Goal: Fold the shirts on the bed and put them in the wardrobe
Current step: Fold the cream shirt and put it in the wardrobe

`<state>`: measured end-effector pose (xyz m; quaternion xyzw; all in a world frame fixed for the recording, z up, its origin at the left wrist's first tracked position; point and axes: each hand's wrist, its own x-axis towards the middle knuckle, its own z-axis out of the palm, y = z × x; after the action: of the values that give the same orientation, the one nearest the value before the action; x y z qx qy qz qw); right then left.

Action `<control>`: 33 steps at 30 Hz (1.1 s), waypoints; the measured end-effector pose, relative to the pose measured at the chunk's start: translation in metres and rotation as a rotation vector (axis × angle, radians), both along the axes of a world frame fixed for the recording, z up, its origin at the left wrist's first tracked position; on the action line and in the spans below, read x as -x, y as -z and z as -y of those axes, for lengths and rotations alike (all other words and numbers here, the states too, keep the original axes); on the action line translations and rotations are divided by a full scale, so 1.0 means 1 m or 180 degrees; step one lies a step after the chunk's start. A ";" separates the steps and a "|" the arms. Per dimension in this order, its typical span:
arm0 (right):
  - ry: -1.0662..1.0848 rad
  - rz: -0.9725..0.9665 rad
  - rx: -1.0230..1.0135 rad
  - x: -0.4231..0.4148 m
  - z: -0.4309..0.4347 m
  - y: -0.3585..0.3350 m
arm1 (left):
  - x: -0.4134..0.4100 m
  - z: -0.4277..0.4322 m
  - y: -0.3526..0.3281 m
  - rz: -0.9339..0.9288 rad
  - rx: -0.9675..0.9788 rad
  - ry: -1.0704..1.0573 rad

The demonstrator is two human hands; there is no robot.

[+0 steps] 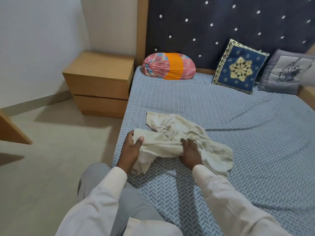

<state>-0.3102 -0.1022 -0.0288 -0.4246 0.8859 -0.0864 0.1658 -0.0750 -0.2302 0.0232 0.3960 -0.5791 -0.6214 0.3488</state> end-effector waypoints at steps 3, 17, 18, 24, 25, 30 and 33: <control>0.0905 -0.0270 0.0308 0.015 -0.024 0.005 | -0.007 0.004 0.019 0.0231 0.0053 -0.0331; 0.1528 -0.0031 0.0152 0.134 -0.090 -0.081 | -0.027 0.027 0.058 0.0546 0.0331 -0.0608; 0.1646 -0.0191 0.0036 0.140 -0.094 -0.084 | -0.027 0.027 0.058 0.0577 0.0335 -0.0528; 0.0825 0.0008 -0.0078 0.129 -0.094 -0.066 | -0.028 0.025 0.062 0.0741 0.0272 -0.0516; 0.0678 0.0012 0.0177 0.117 -0.091 -0.060 | -0.030 0.025 0.062 0.0805 0.0278 -0.0570; 0.0142 0.0191 0.0263 0.057 -0.076 -0.029 | -0.034 0.017 0.054 0.0925 0.0275 -0.0784; 0.0023 0.0011 0.0338 0.049 -0.079 -0.011 | -0.036 0.015 0.048 0.1035 0.0299 -0.0809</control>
<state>-0.3591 -0.0235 -0.0181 -0.4295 0.8813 -0.1346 0.1442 -0.0395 -0.2450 -0.0252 0.5442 -0.6015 -0.4727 0.3445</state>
